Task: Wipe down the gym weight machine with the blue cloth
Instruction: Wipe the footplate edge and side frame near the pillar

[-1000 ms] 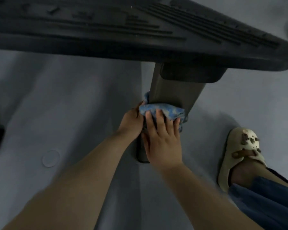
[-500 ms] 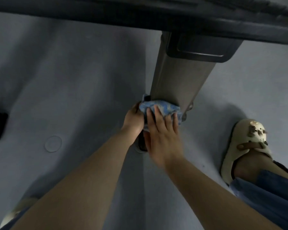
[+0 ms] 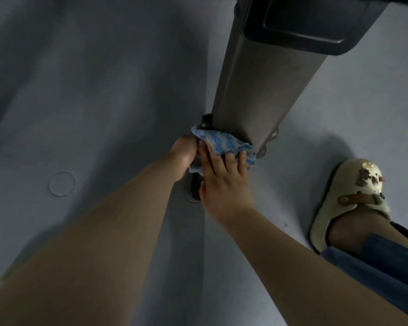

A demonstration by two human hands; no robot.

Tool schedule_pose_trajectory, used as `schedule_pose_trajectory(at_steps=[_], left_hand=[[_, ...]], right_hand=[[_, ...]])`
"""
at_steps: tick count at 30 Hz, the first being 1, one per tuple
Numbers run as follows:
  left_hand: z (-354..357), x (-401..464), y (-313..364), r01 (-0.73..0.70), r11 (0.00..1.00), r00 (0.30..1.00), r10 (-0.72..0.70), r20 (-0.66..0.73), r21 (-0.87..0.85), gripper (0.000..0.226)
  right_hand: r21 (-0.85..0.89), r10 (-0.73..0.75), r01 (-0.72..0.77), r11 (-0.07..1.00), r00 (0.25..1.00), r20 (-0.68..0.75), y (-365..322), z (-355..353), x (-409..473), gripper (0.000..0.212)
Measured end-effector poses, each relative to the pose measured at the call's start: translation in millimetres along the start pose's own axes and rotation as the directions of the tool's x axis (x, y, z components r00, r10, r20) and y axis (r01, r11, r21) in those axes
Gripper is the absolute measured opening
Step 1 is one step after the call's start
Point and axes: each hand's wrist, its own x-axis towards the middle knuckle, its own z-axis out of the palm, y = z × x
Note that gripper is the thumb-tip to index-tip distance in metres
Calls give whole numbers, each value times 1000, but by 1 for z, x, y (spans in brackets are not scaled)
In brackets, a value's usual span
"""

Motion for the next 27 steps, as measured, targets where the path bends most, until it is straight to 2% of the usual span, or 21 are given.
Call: schedule_pose_trajectory(at_steps=[3,6,8,11,13,14,16,18,20,22,25,27], left_hand=[[0,-4,-16,72,997,997,-72,-14,1,40],[8,-13,-29,67,996,997,-64,-52,64,35],[14,-18,-34,51,997,997,-54,-57,-60,39],[16,-23,-47,136,950,988,-149,-27,-282,38],[15,-27,-54,164,930,984,-176,-7,-330,36],[14,-29,-54,161,917,985,-170,8,-365,37],[15,-31,-50,189,852,982,-161,99,-488,41],[15,-36,-41,142,822,988,-88,124,-551,39],[11,-40,-28,48,803,997,-4,75,-595,36],[5,-42,-10,15,763,997,37,67,-647,35],[-2,-43,28,-85,838,990,130,47,-539,31],[-6,-49,63,-184,862,968,243,66,-471,31]], right_hand=[[17,-38,37,999,999,34,1,14,-12,64],[85,-80,68,994,985,155,4,26,-29,58],[103,-77,53,993,966,247,9,34,-42,60],[205,-113,27,978,899,423,15,32,-56,74],[261,-105,-37,965,855,507,16,29,-58,68],[260,-71,-72,963,862,502,14,26,-58,67],[217,49,-134,967,932,359,7,18,-54,65],[279,156,-213,937,965,213,2,13,-45,62],[364,148,-173,915,984,98,-2,1,-32,62],[379,118,-107,919,993,-6,-1,-11,-21,62],[340,68,-27,940,992,-110,4,-33,1,63],[348,121,-52,936,976,-180,7,-52,21,65]])
